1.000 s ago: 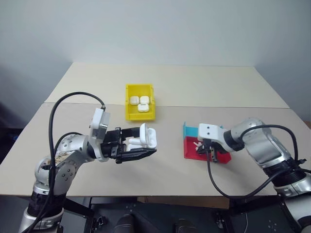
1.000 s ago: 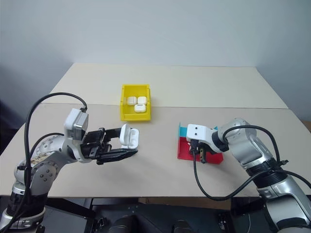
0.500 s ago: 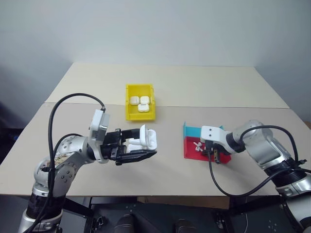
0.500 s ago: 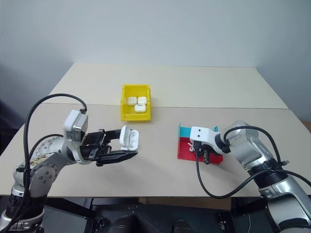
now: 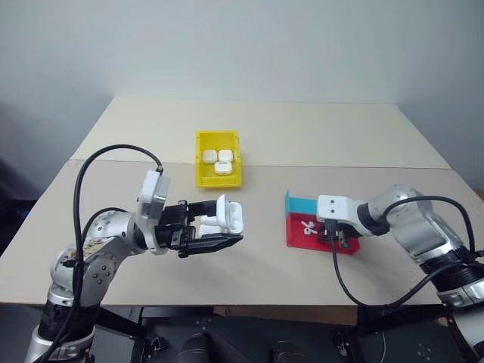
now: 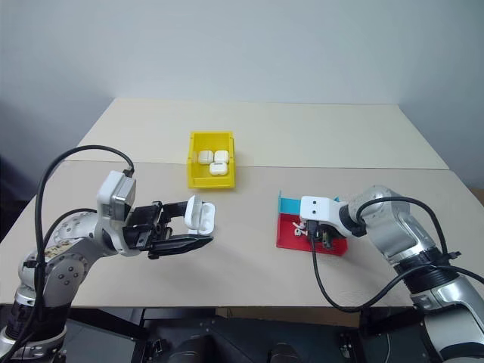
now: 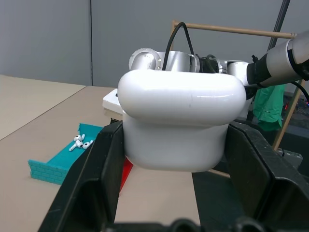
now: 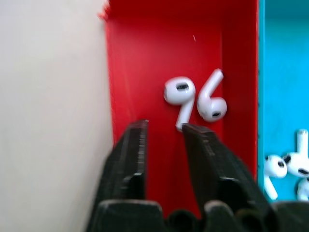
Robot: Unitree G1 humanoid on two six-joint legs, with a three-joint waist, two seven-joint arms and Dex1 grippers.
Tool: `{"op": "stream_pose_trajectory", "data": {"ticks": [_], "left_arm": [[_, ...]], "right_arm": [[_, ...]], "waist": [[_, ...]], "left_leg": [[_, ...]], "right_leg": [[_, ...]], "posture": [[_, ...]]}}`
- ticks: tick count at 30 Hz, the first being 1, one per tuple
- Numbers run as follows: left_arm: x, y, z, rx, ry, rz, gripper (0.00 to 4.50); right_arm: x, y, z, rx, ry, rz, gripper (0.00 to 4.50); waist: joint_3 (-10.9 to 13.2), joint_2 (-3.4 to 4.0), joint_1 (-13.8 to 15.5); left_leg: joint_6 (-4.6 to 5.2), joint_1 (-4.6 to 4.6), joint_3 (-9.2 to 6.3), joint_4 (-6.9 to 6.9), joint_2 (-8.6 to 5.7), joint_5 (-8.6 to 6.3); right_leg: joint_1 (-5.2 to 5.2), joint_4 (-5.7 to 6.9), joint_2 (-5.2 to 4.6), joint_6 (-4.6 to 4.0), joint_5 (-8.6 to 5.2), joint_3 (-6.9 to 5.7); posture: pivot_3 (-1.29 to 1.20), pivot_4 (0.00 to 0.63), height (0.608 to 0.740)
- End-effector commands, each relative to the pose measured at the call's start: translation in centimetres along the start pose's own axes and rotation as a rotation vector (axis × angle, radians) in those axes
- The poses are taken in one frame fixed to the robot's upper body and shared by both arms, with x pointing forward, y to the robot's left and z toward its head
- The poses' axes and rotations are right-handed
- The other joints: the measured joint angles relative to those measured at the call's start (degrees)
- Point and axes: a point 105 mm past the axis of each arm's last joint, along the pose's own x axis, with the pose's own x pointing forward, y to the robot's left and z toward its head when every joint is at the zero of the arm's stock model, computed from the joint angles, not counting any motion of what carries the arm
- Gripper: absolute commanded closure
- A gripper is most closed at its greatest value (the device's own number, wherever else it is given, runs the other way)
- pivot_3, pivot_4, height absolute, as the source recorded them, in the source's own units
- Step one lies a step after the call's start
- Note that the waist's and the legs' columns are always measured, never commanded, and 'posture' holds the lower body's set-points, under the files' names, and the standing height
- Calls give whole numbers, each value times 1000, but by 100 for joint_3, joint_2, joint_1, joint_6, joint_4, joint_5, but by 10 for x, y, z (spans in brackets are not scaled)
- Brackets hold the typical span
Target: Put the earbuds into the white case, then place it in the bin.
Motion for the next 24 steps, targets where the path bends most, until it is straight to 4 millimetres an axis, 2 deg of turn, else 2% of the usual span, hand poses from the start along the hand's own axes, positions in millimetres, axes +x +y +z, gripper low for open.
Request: {"op": "stream_pose_trajectory", "data": {"ticks": [1,14,24], "left_arm": [[3,-4,9,45,-11,-23,1693],[3,-6,8,45,-21,-9,1693],[2,-7,7,45,-21,1,1693]], "right_arm": [[-15,-6,18,-37,-44,-39,2271],[0,-14,15,-61,7,-29,2271],[8,-12,13,-67,12,5,2271]], "waist": [[0,0,3],[0,0,4],[0,0,3]], "left_leg": [[0,0,0,0,0,0],[0,0,1,0,0,0],[0,0,1,0,0,0]], "right_leg": [[0,0,0,0,0,0],[0,-1,0,0,0,0],[0,0,0,0,0,0]], "posture": [[0,150,740],[0,150,740],[0,150,740]]}}
